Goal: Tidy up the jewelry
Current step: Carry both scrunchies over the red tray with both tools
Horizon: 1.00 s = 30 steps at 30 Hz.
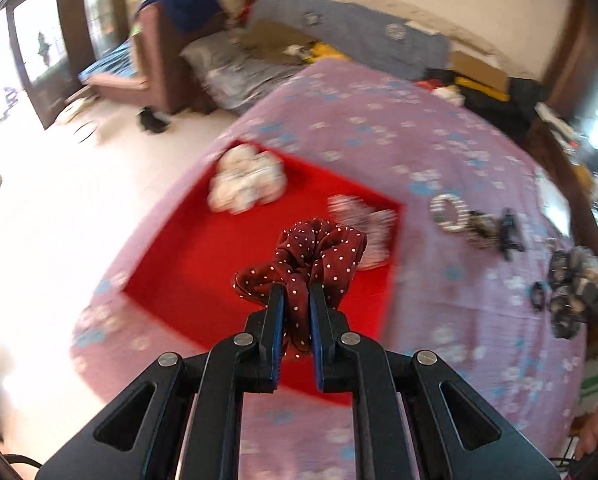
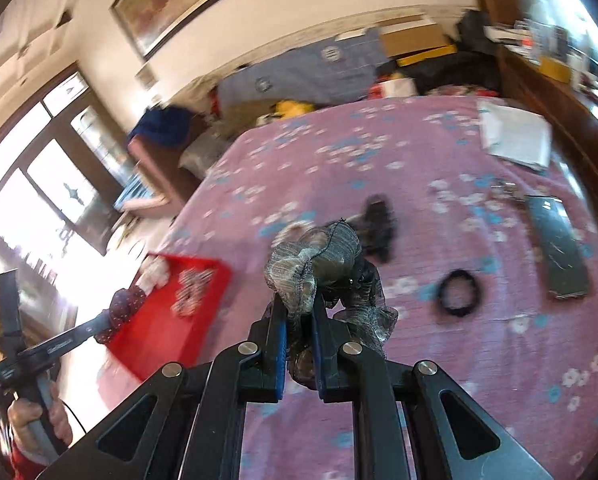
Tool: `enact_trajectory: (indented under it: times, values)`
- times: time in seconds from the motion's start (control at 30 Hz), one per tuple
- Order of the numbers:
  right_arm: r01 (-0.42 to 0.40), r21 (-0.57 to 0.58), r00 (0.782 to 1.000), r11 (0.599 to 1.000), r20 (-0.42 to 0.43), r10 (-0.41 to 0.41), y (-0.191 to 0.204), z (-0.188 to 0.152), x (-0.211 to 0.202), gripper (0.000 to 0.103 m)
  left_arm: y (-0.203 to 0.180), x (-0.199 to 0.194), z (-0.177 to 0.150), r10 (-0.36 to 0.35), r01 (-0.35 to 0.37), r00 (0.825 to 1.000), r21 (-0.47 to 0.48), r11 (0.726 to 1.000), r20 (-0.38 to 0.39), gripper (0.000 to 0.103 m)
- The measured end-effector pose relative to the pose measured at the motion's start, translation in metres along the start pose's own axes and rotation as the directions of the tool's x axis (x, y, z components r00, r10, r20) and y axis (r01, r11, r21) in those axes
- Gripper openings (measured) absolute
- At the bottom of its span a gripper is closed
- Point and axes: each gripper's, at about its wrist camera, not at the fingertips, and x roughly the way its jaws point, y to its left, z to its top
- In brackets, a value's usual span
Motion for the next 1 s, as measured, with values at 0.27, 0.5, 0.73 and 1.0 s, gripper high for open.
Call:
enact_trajectory:
  times: [0.27, 0.5, 0.73, 1.0]
  values:
    - [-0.146, -0.184, 0.981, 0.972, -0.154, 0.118, 0.097, -0.016, 0.055, 0.012, 0.052, 0.026, -0.002, 0.077, -0.078, 0.995, -0.025, 0.997, -0.062, 0.011]
    - [-0.222, -0.318, 0.953, 0.922, -0.272, 0.136, 0.176, -0.040, 0.110, 0.012, 0.075, 0.052, 0.008, 0.104, -0.105, 0.989, 0.003, 0.995, -0.104, 0.012]
    - [-0.220, -0.345, 0.927, 0.913, -0.365, 0.086, 0.208, -0.064, 0.160, 0.013, 0.101, 0.073, 0.015, 0.095, -0.096, 0.985, 0.000, 0.995, -0.143, 0.013]
    - [-0.211, -0.332, 0.902, 0.919, -0.428, 0.053, 0.218, -0.086, 0.189, 0.013, 0.103, 0.077, 0.017, 0.070, -0.065, 0.986, 0.041, 0.997, -0.151, 0.016]
